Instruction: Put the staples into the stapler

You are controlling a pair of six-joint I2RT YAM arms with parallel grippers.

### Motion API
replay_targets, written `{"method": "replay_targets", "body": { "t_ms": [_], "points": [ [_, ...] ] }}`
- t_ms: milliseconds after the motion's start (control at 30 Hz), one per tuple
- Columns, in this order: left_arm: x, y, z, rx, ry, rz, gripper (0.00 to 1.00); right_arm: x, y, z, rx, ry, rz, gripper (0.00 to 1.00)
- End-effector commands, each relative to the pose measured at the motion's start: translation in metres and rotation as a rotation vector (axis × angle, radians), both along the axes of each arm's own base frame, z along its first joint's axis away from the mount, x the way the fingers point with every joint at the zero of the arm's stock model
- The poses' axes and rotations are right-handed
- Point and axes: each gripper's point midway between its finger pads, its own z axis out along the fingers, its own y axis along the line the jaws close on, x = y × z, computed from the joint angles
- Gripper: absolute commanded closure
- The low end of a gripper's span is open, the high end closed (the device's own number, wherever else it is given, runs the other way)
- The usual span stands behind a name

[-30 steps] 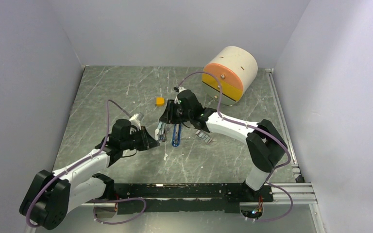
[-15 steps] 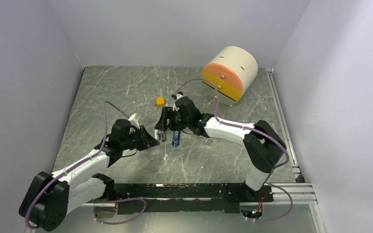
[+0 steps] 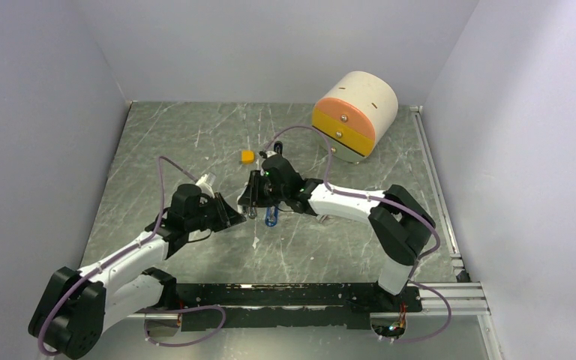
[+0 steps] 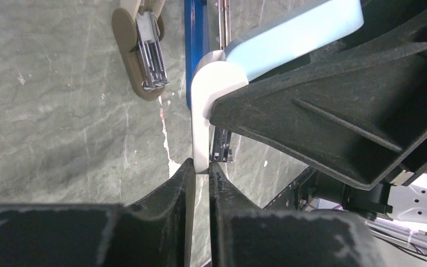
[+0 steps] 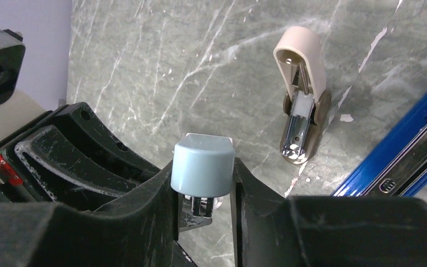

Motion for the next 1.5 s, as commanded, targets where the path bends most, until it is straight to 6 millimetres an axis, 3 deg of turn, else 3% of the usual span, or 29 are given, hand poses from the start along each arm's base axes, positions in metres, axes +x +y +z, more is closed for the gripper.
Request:
{"method": "replay_targets", "body": {
  "t_ms": [0, 133, 233, 333, 433, 567, 733, 833, 1233, 1467],
  "points": [
    [0.011, 0.003, 0.017, 0.015, -0.072, 0.033, 0.79, 0.015, 0.007, 0.009, -0.02, -0.058, -0.032, 0.74],
    [0.013, 0.024, 0.013, 0.123, -0.054, 0.112, 0.65, 0.024, 0.009, 0.009, -0.056, -0.1, -0.054, 0.77],
    [0.017, 0.044, 0.016, 0.212, -0.042, 0.195, 0.47, 0.031, 0.012, 0.007, -0.102, -0.137, -0.07, 0.77],
    [0.018, 0.067, 0.023, 0.307, -0.033, 0.288, 0.44, 0.033, 0.016, 0.0, -0.18, -0.174, -0.077, 0.77],
    [0.025, 0.094, 0.049, 0.376, -0.102, 0.406, 0.45, 0.028, 0.019, -0.011, -0.257, -0.201, -0.074, 0.77],
    [0.026, 0.125, 0.098, 0.402, -0.237, 0.547, 0.44, 0.021, 0.023, -0.029, -0.359, -0.216, -0.063, 0.77],
    [0.025, 0.152, 0.142, 0.427, -0.348, 0.662, 0.42, 0.023, 0.032, -0.042, -0.453, -0.247, -0.053, 0.76],
    [0.025, 0.155, 0.149, 0.431, -0.362, 0.678, 0.41, 0.027, 0.036, -0.051, -0.494, -0.258, -0.054, 0.76],
    [0.032, 0.144, 0.136, 0.439, -0.32, 0.634, 0.41, 0.033, 0.046, -0.068, -0.587, -0.269, -0.047, 0.65],
    [0.034, 0.144, 0.141, 0.447, -0.326, 0.626, 0.41, 0.031, 0.054, -0.063, -0.564, -0.258, -0.028, 0.6]
  ]
}}
